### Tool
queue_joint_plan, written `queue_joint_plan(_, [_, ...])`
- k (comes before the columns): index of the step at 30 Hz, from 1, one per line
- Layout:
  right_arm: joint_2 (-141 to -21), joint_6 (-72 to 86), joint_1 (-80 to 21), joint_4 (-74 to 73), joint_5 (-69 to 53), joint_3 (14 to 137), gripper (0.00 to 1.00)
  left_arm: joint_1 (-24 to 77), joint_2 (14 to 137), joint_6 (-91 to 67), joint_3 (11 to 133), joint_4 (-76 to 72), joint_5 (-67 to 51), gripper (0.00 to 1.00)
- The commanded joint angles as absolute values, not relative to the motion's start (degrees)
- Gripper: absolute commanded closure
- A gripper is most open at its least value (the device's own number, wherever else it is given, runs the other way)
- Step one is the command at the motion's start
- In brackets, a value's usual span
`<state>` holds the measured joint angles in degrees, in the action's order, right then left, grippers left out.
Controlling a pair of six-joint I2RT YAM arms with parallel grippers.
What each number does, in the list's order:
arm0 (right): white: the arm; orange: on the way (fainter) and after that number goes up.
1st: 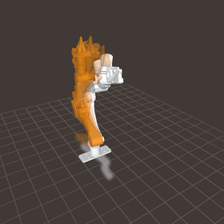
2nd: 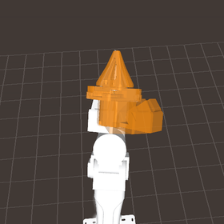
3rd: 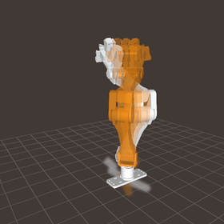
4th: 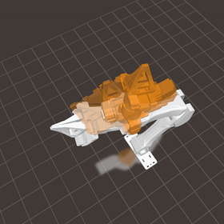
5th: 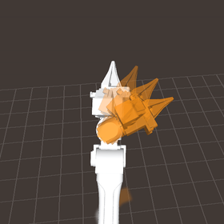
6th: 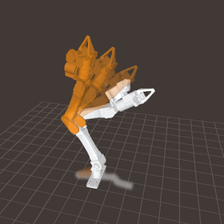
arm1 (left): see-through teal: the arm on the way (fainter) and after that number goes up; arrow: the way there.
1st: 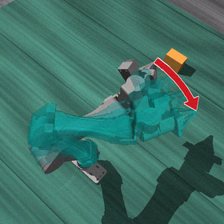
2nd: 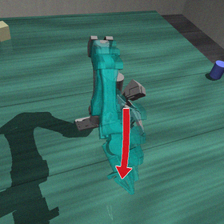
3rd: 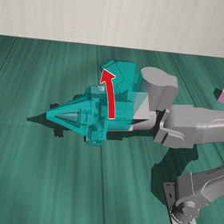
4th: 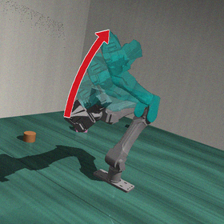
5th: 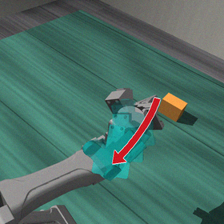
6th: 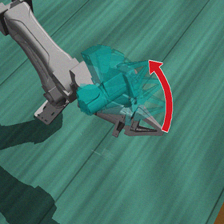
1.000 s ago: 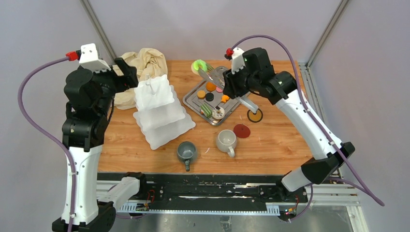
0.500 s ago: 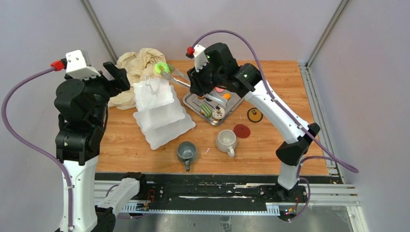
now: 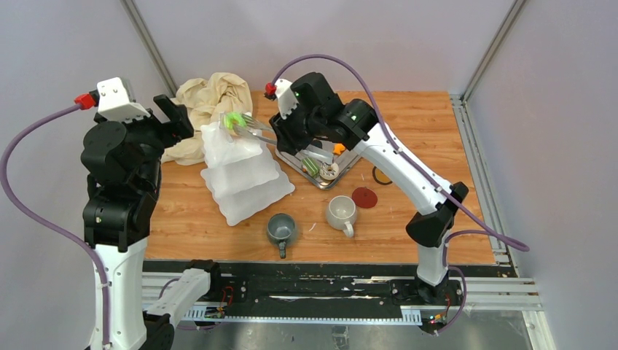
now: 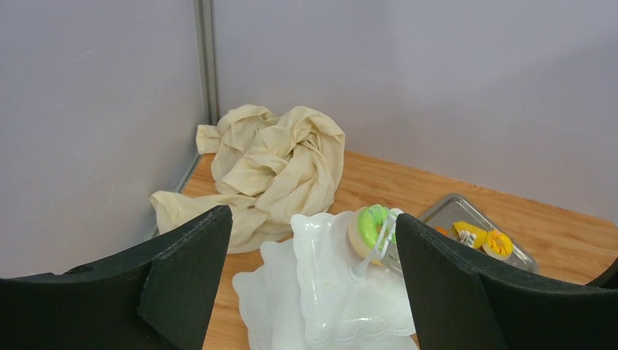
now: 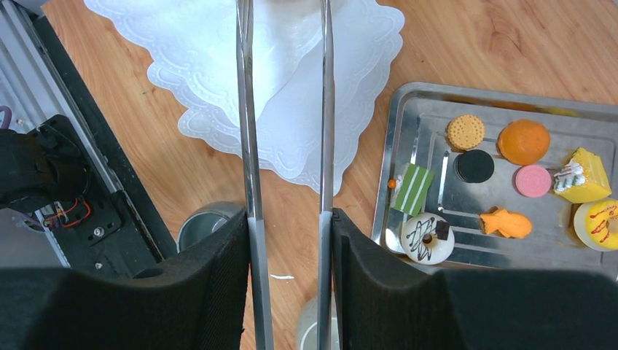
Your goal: Serve the afternoon tea
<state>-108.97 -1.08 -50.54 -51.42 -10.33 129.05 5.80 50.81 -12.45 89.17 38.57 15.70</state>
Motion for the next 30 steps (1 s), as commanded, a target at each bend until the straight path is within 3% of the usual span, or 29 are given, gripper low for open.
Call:
queue_joint_plan(1, [-110.0,-2.3,-52.1,-51.1,-11.3,132.0,0.92,6.0,50.4,-12.1,88.3,37.3,16.1,0.13])
queue_joint_plan(6, [-111.7,-2.1,-52.4,-51.0,-10.8,133.6,0.87,6.0,50.4,-12.2,88.1,37.2,15.7,0.13])
queue_joint_plan(11, [-112.2,-2.3,-52.7,-51.2,-10.7,134.0,0.7,6.0,50.5,-12.1,88.2,37.2,15.6,0.13])
queue_joint_plan(16, [-111.4,-2.5,-52.7,-51.2,-10.1,133.7,0.6,6.0,50.7,-12.4,88.0,37.0,15.0,0.13])
queue_joint_plan(23, [-109.6,-2.9,-52.8,-51.2,-8.9,132.8,0.51,6.0,50.9,-12.7,87.7,36.7,14.5,0.12])
queue_joint_plan(30, [-108.1,-2.9,-52.9,-51.4,-8.2,132.3,0.5,6.0,51.1,-13.1,87.5,36.4,14.0,0.12])
